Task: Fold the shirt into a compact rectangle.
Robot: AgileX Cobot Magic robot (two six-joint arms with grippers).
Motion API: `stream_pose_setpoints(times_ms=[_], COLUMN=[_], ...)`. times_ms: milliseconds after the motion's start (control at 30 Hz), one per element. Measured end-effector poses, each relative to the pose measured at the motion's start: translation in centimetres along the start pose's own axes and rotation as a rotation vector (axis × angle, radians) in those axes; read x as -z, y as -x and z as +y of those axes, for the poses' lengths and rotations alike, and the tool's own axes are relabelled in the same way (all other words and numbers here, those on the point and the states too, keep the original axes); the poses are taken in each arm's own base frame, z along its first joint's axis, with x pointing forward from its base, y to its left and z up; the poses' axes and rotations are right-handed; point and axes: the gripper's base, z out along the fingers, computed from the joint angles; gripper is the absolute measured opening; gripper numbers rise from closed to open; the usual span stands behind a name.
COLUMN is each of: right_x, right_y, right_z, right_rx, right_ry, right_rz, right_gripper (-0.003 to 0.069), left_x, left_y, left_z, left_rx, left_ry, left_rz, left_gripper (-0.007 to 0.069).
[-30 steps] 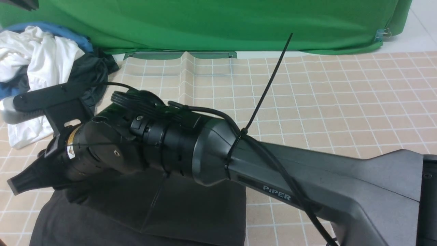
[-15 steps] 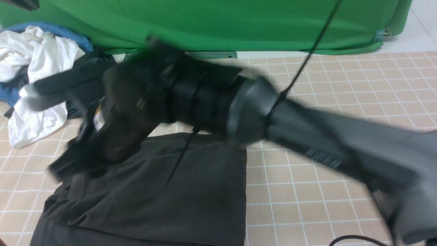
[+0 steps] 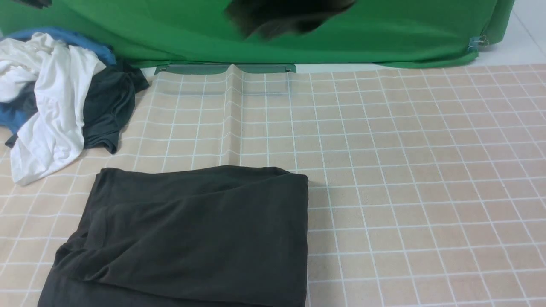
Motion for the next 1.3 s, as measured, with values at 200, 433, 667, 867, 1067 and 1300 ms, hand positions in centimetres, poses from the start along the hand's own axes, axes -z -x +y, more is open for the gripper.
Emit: stream_pose_setpoints(times_ms=[200,433,667,867,1067,1300], right_x=[9.8,18.3,18.5,14.4,12.7,12.9], right_y=[-5.7,-13.1,-20.4,-23.6,-24.4,-24.1], right_z=[-2.2,-3.5,-3.7,-3.2,-3.0,-3.0], right_rx=[0.069,0.054,0.028,0.056,0.065,0.067], right_ry=[-0.125,-0.149,-0.110,-0.069,-0.056,-0.049], right_rz=[-0.096,-0.318,-0.475,-0.538,-0.547,-0.592], right_gripper=[0.0029,0.0029,0.0029,0.0029,0.0029,0.0034], left_x=[1.1,0.9,0.9,0.9,0.9,0.9], left_y=[-0.9,-1.0,-1.0,-1.0,-1.0,-1.0], left_z=[0.0,-0.3,-0.3,-0.3,-0.3,-0.3], left_rx=[0.003,0.015,0.005,0.004,0.004,0.004], left_ry=[-0.007,-0.042,-0.045,-0.045,-0.045,-0.045], left_rz=[-0.001,0.009,0.009,0.009,0.009,0.009], left_gripper=[0.0016,0.0016,0.0016,0.0016,0.0016,0.0016])
